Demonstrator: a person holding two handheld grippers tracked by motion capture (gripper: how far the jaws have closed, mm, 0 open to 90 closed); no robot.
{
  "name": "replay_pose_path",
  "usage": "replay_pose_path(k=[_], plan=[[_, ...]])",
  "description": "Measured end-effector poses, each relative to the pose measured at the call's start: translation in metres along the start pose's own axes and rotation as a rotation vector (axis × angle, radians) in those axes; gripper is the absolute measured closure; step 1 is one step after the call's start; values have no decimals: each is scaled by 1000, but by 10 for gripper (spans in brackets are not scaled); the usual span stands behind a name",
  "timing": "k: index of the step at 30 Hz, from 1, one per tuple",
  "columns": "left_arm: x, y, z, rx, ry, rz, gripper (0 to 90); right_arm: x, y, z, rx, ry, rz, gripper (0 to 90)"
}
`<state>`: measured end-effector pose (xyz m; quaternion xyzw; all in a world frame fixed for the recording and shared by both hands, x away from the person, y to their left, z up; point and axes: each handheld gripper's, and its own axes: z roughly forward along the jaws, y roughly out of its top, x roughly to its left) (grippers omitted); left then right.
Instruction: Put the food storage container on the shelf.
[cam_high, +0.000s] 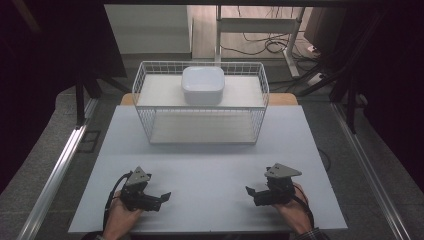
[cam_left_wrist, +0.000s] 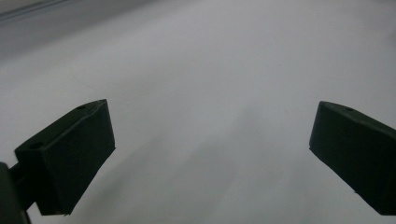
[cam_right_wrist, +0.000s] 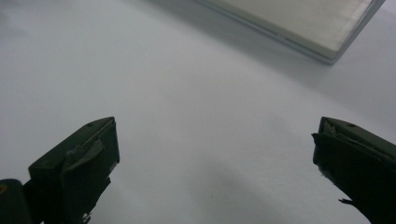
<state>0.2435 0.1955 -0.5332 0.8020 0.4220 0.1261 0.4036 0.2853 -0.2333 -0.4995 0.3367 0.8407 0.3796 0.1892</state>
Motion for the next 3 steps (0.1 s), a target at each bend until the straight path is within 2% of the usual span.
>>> replay_pose_path(k=[3], plan=[[0, 0, 0, -2, 3, 2, 0, -1, -2, 3, 21, -4, 6, 2]])
